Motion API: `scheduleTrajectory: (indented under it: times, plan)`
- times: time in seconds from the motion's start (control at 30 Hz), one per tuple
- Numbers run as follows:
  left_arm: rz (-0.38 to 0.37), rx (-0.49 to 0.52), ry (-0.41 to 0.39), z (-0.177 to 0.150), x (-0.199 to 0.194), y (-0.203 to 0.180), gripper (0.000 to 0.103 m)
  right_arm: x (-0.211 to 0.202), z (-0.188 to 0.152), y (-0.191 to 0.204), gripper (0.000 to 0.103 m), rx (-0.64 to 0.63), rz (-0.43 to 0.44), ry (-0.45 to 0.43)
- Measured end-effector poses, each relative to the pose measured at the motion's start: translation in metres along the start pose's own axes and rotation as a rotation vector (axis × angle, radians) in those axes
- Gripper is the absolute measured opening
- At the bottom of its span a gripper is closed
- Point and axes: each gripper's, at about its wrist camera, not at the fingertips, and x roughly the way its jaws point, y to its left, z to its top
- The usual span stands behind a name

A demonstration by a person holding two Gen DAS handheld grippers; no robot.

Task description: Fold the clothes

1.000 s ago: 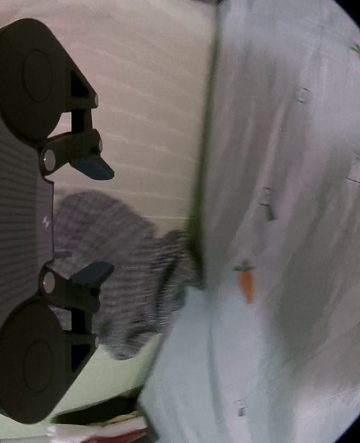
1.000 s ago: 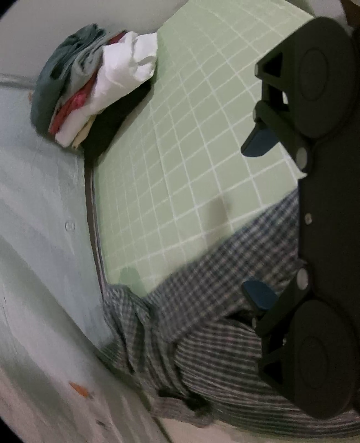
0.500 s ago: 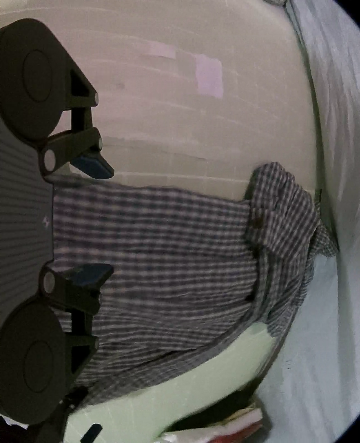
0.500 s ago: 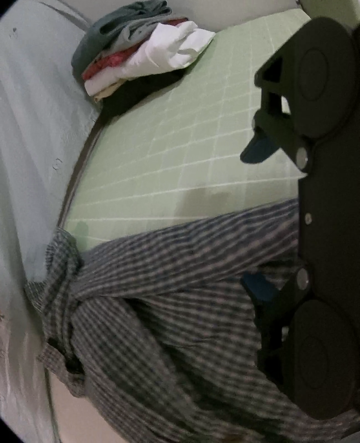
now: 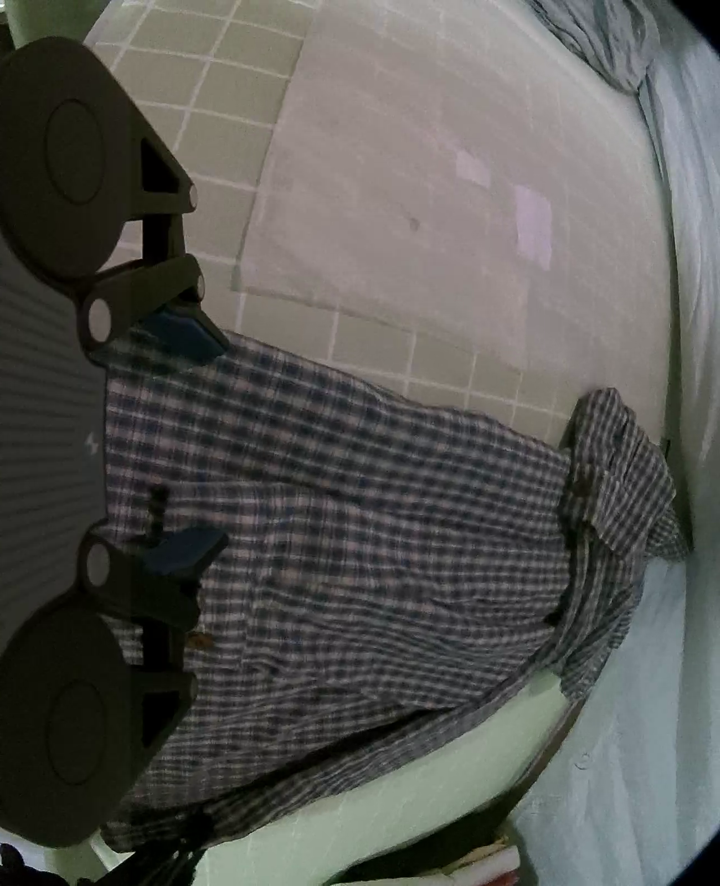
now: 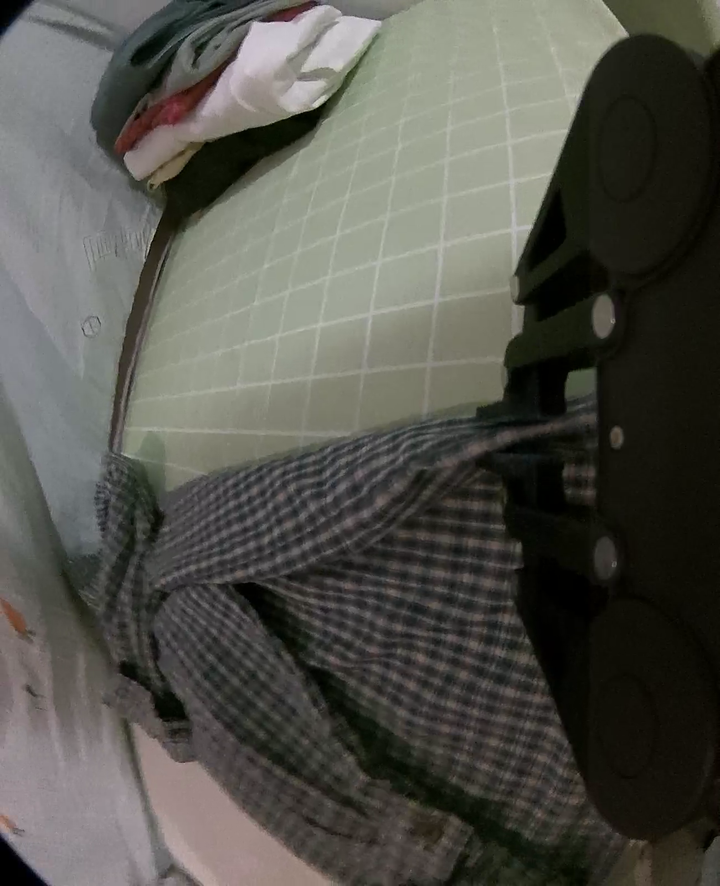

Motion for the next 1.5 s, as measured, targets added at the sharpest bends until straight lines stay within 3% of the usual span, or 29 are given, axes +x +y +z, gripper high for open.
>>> scheduleTrajectory:
  times: [0.13,0.4,0.63,0.87,1.1,1.2,1.33,1.4,1.5]
  plan:
    - [-0.017,0.035,0.004,-0.003,-0.002,-0.005,0.069,-0.012,-0.003,-0.012,0.003,0.108,0.089,-0.024]
    - [-0.034,0.124,0.022,0.004,-0.007,-0.005,0.069,-0.037,0.003,-0.030,0.003,0.457,0.266,-0.093]
    - [-0.025,0.128,0.019,0.016,-0.020,0.022,0.069,-0.034,0.013,-0.010,0.003,0.630,0.450,-0.101]
    - [-0.019,0.101,0.048,0.012,-0.025,0.052,0.069,-0.012,0.017,0.038,0.003,0.596,0.523,0.007]
    - [0.001,0.094,0.080,0.003,-0.026,0.074,0.069,0.030,0.004,0.070,0.003,0.656,0.515,0.158]
    - [0.001,0.085,0.093,0.001,-0.025,0.078,0.069,0.031,0.004,0.074,0.009,0.637,0.510,0.184]
    - [-0.013,0.069,0.095,0.004,-0.021,0.076,0.069,0.021,0.008,0.071,0.023,0.629,0.517,0.168]
    - [-0.021,0.068,0.085,0.009,-0.020,0.073,0.069,0.012,0.012,0.065,0.032,0.623,0.515,0.126]
    - [-0.027,0.072,0.071,0.017,-0.018,0.066,0.069,-0.002,0.024,0.057,0.037,0.602,0.496,0.044]
